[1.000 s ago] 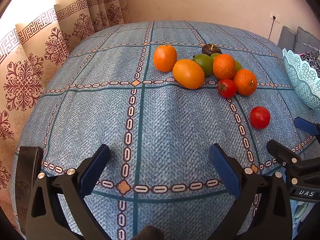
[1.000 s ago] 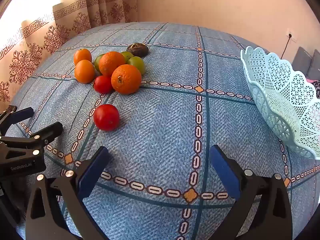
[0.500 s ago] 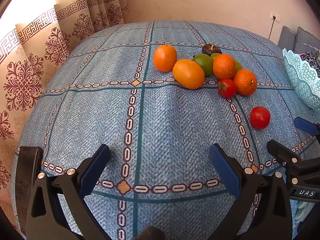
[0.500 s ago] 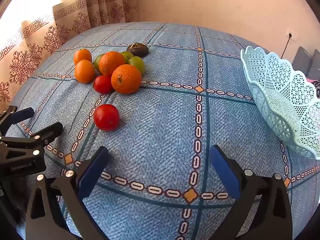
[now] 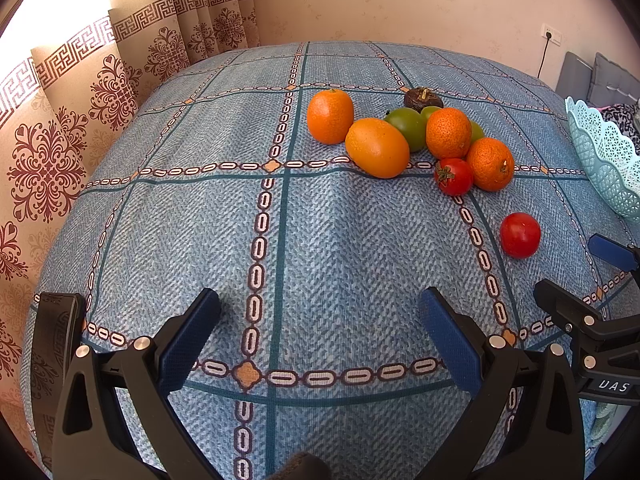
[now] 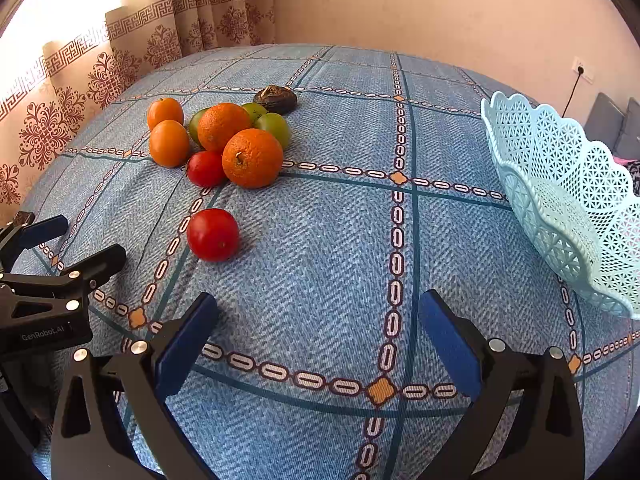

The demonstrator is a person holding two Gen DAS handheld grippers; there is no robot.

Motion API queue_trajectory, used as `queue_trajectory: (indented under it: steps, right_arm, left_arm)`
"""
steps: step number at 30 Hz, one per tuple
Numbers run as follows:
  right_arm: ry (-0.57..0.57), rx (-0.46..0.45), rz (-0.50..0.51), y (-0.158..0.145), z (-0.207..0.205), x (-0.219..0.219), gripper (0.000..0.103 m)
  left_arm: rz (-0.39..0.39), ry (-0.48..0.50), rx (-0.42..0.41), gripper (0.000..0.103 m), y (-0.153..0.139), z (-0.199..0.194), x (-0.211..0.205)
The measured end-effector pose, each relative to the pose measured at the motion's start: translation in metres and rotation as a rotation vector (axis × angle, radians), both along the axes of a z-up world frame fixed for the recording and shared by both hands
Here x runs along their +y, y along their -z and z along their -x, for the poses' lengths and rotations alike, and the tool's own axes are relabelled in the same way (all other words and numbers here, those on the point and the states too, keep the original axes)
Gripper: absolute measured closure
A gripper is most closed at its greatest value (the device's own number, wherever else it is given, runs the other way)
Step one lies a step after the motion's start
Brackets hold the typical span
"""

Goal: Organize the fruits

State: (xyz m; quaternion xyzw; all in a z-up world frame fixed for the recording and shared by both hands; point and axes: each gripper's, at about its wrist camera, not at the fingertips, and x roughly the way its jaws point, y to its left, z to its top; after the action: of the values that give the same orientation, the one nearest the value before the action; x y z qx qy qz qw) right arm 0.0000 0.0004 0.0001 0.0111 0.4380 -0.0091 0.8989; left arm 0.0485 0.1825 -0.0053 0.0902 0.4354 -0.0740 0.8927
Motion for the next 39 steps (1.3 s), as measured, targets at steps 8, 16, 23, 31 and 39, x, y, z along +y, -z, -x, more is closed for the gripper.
queue_trajectory:
  steps: [8,16,23,31,39]
  right_arm:
    - [0.000,0.000,0.000,0.0000,0.0000,0.0000,0.005]
    - [0.000,0.000,-0.001,0.0000,0.0000,0.0000,0.005]
    - [-0.001,0.002,-0.005,0.0001,-0.0001,-0.0005,0.005]
    - [-0.002,0.004,-0.005,0.0024,0.0006,-0.0006,0.005]
    - [-0.002,0.004,-0.006,0.0024,0.0005,-0.0005,0.005]
  left_arm:
    - [0.000,0.000,0.000,0.002,0.0001,0.0000,-0.0001]
    - [0.000,0.000,0.000,0.002,0.0004,-0.0002,0.0000]
    - [0.001,-0.007,0.005,0.002,0.0023,-0.0006,-0.0009]
    - [-0.001,-0.009,0.009,0.002,0.0000,-0.0005,0.0017]
    - [-0.001,-0.009,0.009,0.002,0.0009,-0.0012,0.0010]
